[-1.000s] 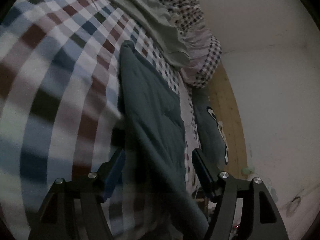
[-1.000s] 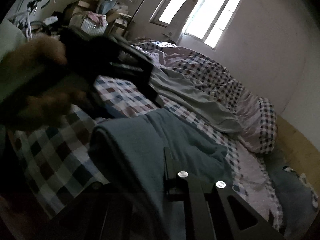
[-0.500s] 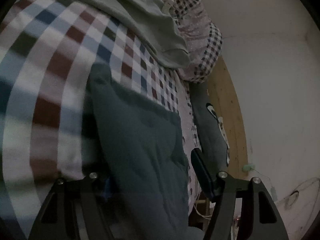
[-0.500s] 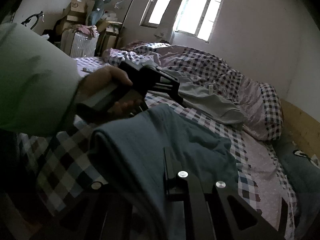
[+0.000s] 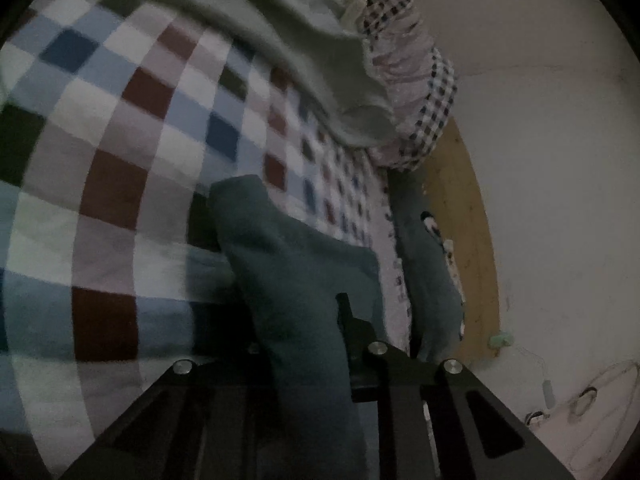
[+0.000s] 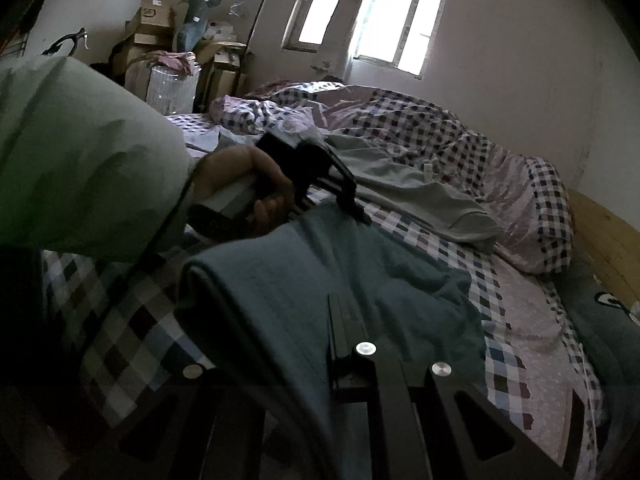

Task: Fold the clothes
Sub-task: 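Lift the folded dark green sweatshirt off the duvet with both tools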

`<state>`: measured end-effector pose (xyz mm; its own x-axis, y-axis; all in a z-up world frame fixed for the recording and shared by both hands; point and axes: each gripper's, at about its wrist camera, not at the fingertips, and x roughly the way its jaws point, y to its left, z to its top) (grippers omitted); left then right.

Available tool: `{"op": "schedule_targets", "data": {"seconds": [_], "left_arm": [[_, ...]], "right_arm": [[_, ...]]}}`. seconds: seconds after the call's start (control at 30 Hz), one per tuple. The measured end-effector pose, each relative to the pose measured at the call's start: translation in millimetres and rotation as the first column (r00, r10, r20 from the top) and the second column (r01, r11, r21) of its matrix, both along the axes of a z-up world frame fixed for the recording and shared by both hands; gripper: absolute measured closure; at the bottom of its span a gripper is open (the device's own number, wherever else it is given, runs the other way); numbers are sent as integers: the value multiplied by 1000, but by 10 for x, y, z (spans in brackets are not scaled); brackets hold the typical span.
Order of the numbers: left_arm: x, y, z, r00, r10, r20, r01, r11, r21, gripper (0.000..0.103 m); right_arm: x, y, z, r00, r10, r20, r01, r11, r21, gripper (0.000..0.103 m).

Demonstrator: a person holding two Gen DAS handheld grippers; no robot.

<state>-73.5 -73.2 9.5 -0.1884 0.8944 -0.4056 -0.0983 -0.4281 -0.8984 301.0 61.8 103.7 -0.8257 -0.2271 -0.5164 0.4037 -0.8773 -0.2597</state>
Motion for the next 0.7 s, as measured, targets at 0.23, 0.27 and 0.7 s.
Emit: {"op": "schedule_targets", "data": {"seconds": [0.23,0.27,0.7], "left_arm": [[412,-372,727,991,60,-120,-53,997,58,89],[507,-517,840,987,95,-128,-86,994,70,89],[1613,-2908,2135,760,613,-216,-601,789,127,89]], "right_arm": [[19,264,492,998,45,32,-38,979,-199,96],[19,283,555,998,55,31,-46,974,-223,96],[-707,-798,1447,907,420,33,-364,822,-437,96]]}}
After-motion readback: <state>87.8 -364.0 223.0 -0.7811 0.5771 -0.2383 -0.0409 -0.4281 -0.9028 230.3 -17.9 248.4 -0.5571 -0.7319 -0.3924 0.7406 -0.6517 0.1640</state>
